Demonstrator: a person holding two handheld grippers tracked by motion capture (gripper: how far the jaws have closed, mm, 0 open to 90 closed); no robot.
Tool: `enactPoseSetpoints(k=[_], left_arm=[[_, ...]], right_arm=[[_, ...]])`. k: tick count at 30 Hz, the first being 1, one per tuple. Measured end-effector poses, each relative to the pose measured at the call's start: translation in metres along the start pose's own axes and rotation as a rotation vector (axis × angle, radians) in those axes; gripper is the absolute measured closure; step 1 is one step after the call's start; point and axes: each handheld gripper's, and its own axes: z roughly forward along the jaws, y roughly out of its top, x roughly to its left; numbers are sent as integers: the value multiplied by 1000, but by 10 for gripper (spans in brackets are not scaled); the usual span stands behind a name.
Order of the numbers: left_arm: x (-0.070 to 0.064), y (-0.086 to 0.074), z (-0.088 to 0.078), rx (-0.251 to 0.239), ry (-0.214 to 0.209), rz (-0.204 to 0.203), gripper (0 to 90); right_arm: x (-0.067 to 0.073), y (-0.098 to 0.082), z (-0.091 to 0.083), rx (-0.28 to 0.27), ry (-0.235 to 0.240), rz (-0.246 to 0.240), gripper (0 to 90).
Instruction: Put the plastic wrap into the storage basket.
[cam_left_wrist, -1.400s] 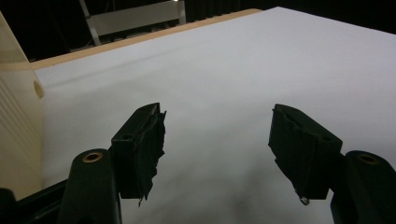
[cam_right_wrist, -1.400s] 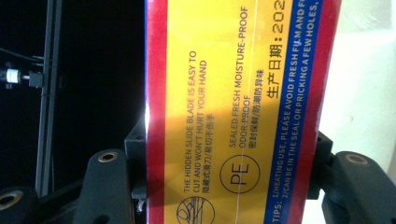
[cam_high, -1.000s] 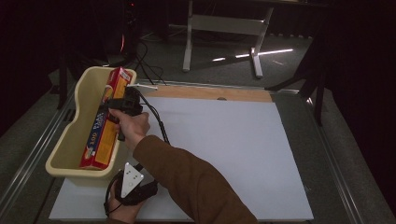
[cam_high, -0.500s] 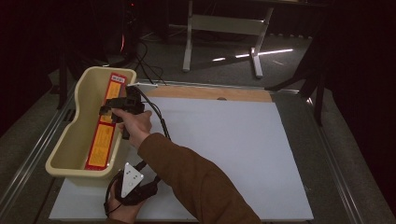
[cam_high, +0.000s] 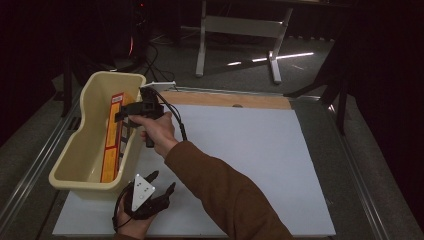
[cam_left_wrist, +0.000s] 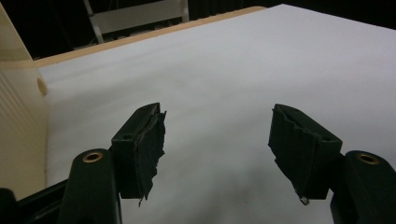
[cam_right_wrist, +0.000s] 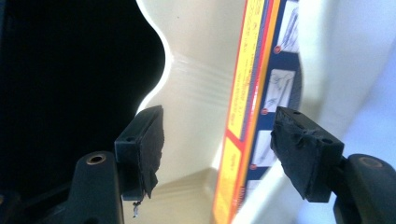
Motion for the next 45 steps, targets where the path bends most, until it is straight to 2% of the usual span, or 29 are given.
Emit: enactPoseSetpoints(k=[2,5,6,7,8,12,14,17,20,24,27,34,37,39,42,45], left_arm=[[0,0,-1,1,1,3,351],[0,0,-1,3,4,5,351],[0,0,-2,0,8,8,351],[0,0,-2,-2,10,8,351],[0,0,-2,-1,11,8,351],[-1,0,-3,0,12,15,351],[-2,0,-3,0,13,19,351],[-3,0,-2,0,11,16,351],[-3,0,-1,5,8,18,351],[-4,-1,0,9,9,18,351],[-4,0,-1,6,11,17,351],[-2,2,-1,5,11,16,350],[-1,1,-1,7,13,13,350],[-1,2,-1,9,15,13,350],[0,2,-1,7,17,9,350],[1,2,-1,9,22,7,350]], right_arm=[[1,-1,-6,-7,-16,-46,342],[2,-5,-16,-24,-59,-144,345],[3,-7,-20,-24,-92,-198,355],[4,-8,-23,-21,-114,-230,355],[4,-10,-27,-28,-149,-289,358],[0,-17,-41,-31,-169,-367,359],[-4,-22,-49,-31,-185,-428,353],[-9,-33,-60,-27,-233,-512,349],[-14,-44,-71,9,-263,-609,346],[-23,-61,-87,16,-324,-719,338],[-34,-73,-101,-8,-343,-771,330],[-69,-108,-128,-69,-364,-826,315],[-85,-130,-133,-101,-445,-891,313],[-95,-143,-138,-121,-463,-924,308],[-109,-161,-149,-166,-469,-962,300],[-121,-175,-162,-230,-439,-946,299]])
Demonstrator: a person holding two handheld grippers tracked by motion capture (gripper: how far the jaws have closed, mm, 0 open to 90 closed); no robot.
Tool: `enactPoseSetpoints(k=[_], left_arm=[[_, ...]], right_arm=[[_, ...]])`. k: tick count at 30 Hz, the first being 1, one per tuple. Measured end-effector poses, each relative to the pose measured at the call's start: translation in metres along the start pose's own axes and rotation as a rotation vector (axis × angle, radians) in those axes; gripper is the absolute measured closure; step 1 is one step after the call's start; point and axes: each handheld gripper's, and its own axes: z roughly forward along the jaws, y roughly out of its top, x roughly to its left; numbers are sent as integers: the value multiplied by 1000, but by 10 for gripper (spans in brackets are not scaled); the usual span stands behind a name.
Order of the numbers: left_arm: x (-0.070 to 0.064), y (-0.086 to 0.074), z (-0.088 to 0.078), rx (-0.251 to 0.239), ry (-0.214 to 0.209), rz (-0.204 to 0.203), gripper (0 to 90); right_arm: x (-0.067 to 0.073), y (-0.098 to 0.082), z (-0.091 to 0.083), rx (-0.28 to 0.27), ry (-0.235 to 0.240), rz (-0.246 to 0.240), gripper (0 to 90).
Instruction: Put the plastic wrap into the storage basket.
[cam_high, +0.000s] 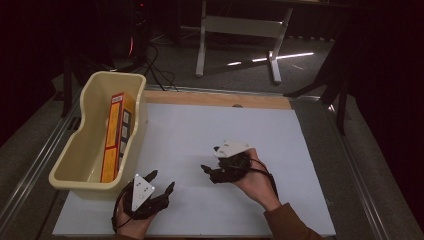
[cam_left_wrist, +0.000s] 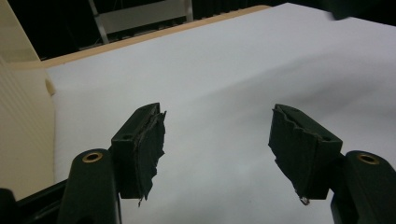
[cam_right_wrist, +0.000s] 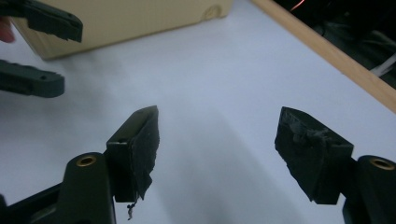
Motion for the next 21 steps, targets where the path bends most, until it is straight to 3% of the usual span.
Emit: enactPoseSetpoints(k=[4,8,13,19,21], left_arm=[[1,0,-1,0,2,-2,350],[2,0,0,1,3,-5,350],[2,0,0,7,6,-4,349],[2,0,1,8,12,2,349],[2,0,1,11,14,-1,349]], right_arm=[[-5,-25,-18,-99,-17,60,298],[-15,-53,-33,-154,-47,147,304],[-24,-88,-48,-161,-56,239,326],[-25,-117,-68,-189,-66,291,287],[-24,-126,-76,-203,-103,296,239]])
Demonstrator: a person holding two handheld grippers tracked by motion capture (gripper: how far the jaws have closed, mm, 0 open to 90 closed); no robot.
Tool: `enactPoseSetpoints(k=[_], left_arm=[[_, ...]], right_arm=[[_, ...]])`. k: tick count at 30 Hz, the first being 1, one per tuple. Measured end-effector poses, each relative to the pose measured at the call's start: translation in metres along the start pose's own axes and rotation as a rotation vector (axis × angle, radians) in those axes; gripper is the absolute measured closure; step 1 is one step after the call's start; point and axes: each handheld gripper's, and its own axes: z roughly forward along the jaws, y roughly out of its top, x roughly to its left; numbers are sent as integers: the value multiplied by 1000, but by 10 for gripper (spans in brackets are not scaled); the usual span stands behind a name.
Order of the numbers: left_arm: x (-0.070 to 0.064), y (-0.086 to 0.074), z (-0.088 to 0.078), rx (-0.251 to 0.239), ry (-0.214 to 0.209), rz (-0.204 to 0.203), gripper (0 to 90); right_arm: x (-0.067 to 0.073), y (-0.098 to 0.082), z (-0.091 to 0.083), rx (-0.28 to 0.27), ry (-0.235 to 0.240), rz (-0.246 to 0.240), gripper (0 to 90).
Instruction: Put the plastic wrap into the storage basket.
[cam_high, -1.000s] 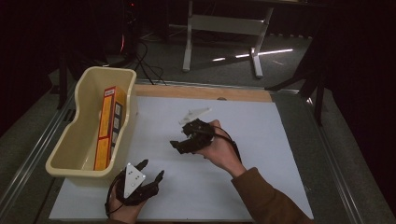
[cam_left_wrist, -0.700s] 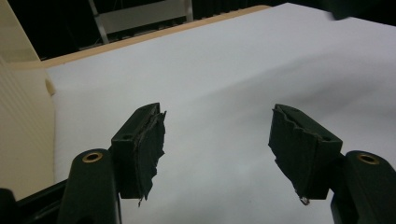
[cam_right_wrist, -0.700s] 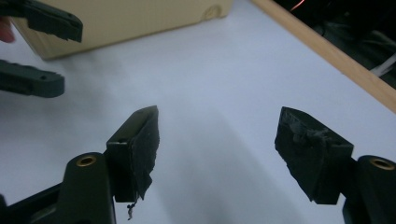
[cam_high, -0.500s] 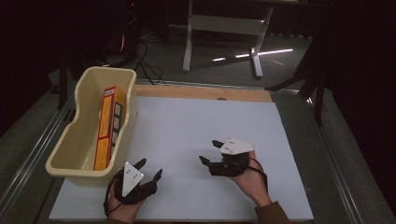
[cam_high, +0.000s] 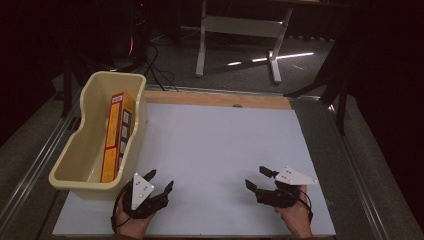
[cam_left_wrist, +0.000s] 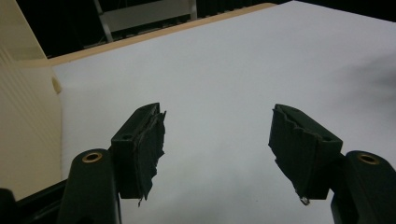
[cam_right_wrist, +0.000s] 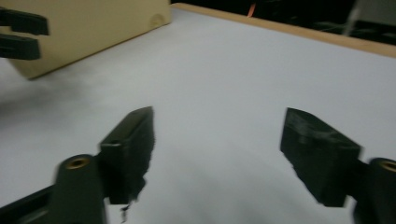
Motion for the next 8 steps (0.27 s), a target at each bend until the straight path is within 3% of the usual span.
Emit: enactPoseSetpoints(k=[4,8], left_arm=[[-1,0,1,12,1,-1,349],[0,-1,3,30,6,-3,346]], right_arm=[[-5,-6,-15,-14,-34,17,201],[-9,-7,-15,-16,-36,12,189]])
